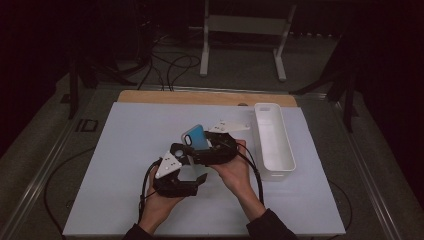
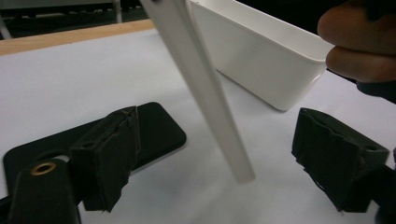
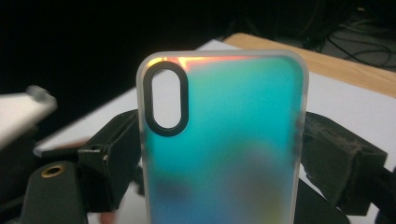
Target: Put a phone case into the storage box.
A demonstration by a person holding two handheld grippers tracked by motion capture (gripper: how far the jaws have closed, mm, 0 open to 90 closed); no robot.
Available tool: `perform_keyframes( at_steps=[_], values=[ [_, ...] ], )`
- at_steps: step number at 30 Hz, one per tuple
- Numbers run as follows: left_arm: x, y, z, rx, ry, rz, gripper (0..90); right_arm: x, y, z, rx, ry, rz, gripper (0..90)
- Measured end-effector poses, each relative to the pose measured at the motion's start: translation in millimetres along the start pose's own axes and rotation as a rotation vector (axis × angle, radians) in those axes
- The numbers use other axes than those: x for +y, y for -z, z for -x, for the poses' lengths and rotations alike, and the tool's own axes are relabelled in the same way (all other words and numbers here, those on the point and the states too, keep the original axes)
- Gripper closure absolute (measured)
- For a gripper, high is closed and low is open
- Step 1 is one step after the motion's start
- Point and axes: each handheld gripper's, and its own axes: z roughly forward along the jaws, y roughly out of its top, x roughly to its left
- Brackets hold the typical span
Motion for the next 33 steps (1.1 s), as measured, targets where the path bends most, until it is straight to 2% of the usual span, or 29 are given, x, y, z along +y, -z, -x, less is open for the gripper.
perform_keyframes(
  at_steps=[1, 3, 4, 5, 7, 8, 9, 10, 11, 14, 17, 24, 29, 33],
  values=[
    [0.0, 0.0, 0.0, 0.0, 0.0, 0.0, 22.4, 0.0, 0.0, 0.0, 0.0, 0.0, 0.0, 17.0],
    [-0.2, -1.5, -0.2, 0.0, 0.012, -0.002, 34.9, -0.3, 1.6, -2.9, 0.038, -0.009, 0.019, 17.0],
    [-0.7, -1.5, -1.0, -0.014, 0.022, 0.005, 34.9, -0.3, 1.6, -2.9, 0.038, -0.009, 0.019, 17.0],
    [-1.2, -1.1, -2.1, -0.026, 0.032, 0.012, 44.6, -0.5, 2.9, -4.9, 0.048, -0.011, 0.033, 17.0],
    [-1.3, -1.2, -2.6, -0.025, 0.037, 0.011, 54.8, -0.3, 3.8, -5.8, 0.049, -0.008, 0.039, 17.0],
    [-1.3, -1.2, -3.7, -0.032, 0.041, 0.01, 54.8, 0.0, 4.8, -7.1, 0.055, -0.009, 0.051, 17.0],
    [-1.4, -1.1, -4.5, -0.039, 0.044, 0.011, 59.4, 0.6, 6.0, -8.7, 0.06, -0.012, 0.062, 17.0],
    [-1.4, -0.5, -4.6, -0.034, 0.044, 0.015, 69.8, 1.4, 8.0, -11.3, 0.053, 0.003, 0.077, 17.0],
    [-1.4, 0.2, -4.7, -0.029, 0.046, 0.017, 69.8, 1.4, 8.0, -11.3, 0.053, 0.003, 0.077, 17.0],
    [-2.0, 2.1, -6.0, -0.028, 0.047, 0.021, 81.4, 1.5, 10.6, -13.5, 0.05, 0.019, 0.091, 17.0],
    [-2.4, 4.2, -7.5, -0.013, 0.054, 0.021, 85.3, -0.2, 13.3, -12.3, 0.064, 0.011, 0.102, 16.9],
    [-3.8, 3.4, -5.6, -0.001, 0.034, 0.0, 85.7, -5.1, 15.3, -8.6, 0.089, 0.006, 0.103, 16.8],
    [-3.2, 3.5, -4.6, -0.001, 0.039, -0.004, 85.8, -6.3, 16.4, -9.7, 0.079, 0.024, 0.111, 16.4],
    [-3.4, 3.6, -4.5, 0.01, 0.039, -0.016, 85.8, -4.0, 18.1, -14.3, 0.051, 0.043, 0.134, 11.9]
  ],
)
